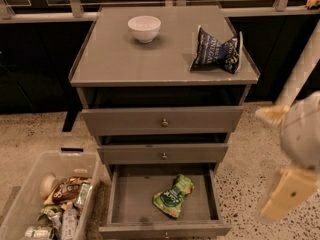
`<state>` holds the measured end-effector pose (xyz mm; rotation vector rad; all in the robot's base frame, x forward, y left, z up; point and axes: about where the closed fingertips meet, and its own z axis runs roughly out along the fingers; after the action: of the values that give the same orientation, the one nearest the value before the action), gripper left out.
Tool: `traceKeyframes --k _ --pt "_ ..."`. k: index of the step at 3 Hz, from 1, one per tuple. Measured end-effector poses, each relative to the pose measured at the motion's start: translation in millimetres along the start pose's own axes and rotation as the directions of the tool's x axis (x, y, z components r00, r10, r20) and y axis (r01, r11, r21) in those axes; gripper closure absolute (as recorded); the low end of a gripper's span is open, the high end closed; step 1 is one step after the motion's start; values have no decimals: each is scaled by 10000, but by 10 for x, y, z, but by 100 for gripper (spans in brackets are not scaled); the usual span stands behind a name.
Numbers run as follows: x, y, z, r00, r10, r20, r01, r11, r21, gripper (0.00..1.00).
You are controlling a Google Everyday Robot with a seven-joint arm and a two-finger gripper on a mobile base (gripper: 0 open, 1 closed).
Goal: Pick green rice chip bag from bottom drawer and place on counter
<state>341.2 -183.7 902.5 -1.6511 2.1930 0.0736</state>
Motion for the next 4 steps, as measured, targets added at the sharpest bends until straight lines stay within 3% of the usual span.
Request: traceKeyframes --k 1,2,3,4 --pt "-5 457 501 9995 -302 -128 297 9990 -345 0" --pt "21 767 1374 9935 -818 -792 734 9919 -1033 0" --pt "428 1111 2384 9735 -1334 -1860 854 9656 -2456 0" --pt "1002 1336 3109 9354 -1747 -3073 457 9218 -3850 0"
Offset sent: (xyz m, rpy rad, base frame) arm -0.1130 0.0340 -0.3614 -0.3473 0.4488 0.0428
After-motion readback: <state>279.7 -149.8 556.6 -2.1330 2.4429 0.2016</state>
